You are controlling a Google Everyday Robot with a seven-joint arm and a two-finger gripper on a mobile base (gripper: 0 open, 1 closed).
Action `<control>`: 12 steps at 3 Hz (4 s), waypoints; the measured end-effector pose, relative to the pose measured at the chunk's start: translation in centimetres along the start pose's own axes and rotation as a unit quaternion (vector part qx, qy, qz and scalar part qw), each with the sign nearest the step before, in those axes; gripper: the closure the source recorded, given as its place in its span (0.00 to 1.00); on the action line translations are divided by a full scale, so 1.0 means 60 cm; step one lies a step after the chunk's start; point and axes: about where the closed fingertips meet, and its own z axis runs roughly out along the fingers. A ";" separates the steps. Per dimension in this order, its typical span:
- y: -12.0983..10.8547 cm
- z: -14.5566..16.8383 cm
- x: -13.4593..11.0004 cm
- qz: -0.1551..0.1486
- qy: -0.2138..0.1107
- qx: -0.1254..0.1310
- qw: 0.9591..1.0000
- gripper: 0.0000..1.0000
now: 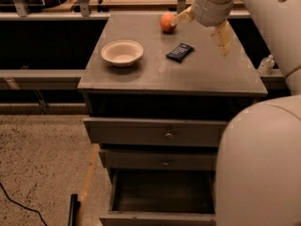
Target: Place rxbar blueberry into bottom drawer
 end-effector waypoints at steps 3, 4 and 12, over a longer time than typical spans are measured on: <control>-0.059 0.156 0.068 -0.054 0.007 -0.038 0.998 0.00; -0.067 0.180 0.080 -0.070 0.021 -0.051 0.996 0.00; -0.058 0.101 0.035 -0.025 -0.059 0.039 0.997 1.00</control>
Offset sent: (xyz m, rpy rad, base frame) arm 0.1031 -0.0131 -0.0583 -0.1231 0.1824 0.0994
